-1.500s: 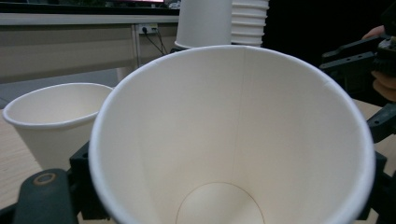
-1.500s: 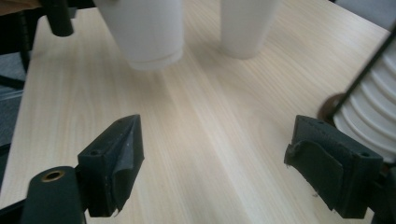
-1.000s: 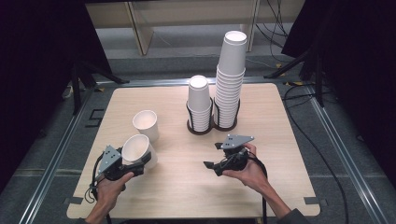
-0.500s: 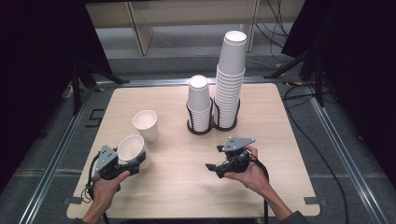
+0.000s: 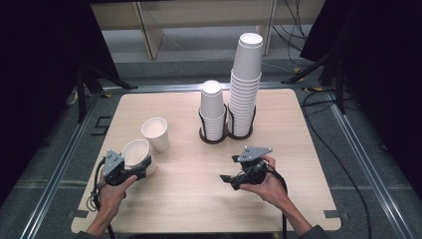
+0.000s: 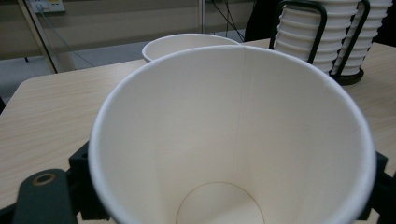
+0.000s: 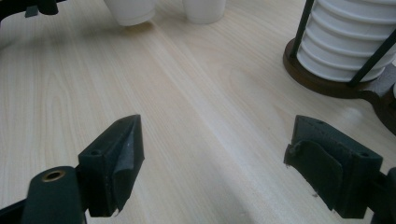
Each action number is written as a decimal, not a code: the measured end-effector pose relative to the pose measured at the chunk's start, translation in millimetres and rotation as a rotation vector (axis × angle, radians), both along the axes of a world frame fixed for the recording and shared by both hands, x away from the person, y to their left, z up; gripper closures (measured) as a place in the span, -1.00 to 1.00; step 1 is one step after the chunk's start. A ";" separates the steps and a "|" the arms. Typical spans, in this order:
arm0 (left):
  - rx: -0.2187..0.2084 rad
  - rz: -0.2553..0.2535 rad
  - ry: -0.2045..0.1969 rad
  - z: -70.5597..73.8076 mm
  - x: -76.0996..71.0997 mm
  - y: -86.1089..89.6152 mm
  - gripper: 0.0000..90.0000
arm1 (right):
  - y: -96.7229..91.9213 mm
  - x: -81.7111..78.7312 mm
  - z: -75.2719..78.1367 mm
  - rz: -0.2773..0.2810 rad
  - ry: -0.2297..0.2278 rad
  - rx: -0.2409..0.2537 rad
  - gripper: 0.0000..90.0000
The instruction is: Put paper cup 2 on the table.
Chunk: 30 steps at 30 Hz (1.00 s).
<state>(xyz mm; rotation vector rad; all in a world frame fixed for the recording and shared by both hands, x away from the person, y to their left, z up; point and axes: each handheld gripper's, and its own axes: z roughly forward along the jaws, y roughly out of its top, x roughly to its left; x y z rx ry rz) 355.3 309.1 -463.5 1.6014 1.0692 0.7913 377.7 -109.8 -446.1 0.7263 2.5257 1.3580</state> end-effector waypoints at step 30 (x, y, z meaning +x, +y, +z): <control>0.028 -0.021 0.000 -18.6 8.5 9.3 -0.76 | 2.3 -3.5 -3.4 0.021 0.022 -0.008 -0.58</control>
